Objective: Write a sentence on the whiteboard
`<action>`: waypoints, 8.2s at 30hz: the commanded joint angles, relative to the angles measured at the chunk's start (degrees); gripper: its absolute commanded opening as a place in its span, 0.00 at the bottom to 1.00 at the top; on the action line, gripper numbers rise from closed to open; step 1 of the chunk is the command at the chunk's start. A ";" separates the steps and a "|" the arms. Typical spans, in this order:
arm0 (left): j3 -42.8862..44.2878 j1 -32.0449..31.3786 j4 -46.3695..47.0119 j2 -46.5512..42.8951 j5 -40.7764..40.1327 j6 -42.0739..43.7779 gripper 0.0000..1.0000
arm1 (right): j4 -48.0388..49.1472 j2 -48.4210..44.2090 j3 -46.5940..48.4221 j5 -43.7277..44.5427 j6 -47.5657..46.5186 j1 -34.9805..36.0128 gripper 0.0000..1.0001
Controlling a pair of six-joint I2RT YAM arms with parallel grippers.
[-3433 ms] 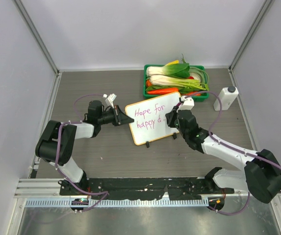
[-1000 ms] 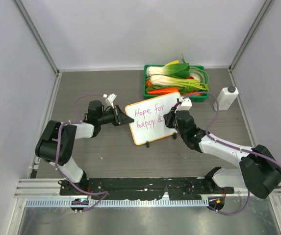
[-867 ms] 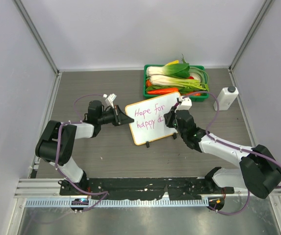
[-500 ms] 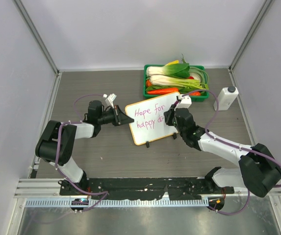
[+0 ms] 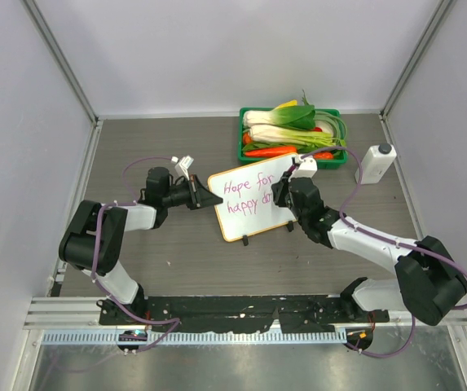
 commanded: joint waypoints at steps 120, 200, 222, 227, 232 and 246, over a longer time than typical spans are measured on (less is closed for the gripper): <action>-1.62 0.17 -7.73 1.35 -7.74 5.70 0.00 | -0.76 -3.01 2.55 3.63 -0.51 -0.83 0.01; -1.80 0.09 -3.95 5.39 -7.38 4.21 0.00 | -25.28 -22.08 4.57 -5.25 8.89 -0.74 0.01; -3.29 0.09 -5.01 3.19 -8.79 5.09 0.00 | -22.39 -13.64 9.14 -5.69 3.80 -1.71 0.01; -3.11 0.09 -5.19 3.55 -8.70 5.09 0.00 | -20.98 -14.26 8.36 -3.84 1.69 -2.06 0.02; -3.20 0.08 -4.92 3.81 -8.44 4.82 0.00 | -20.01 -12.85 8.53 -2.87 -0.86 -2.32 0.02; -3.38 0.00 -6.68 1.35 -9.49 5.88 0.00 | -13.86 -7.93 10.29 -3.76 -4.20 -3.03 0.01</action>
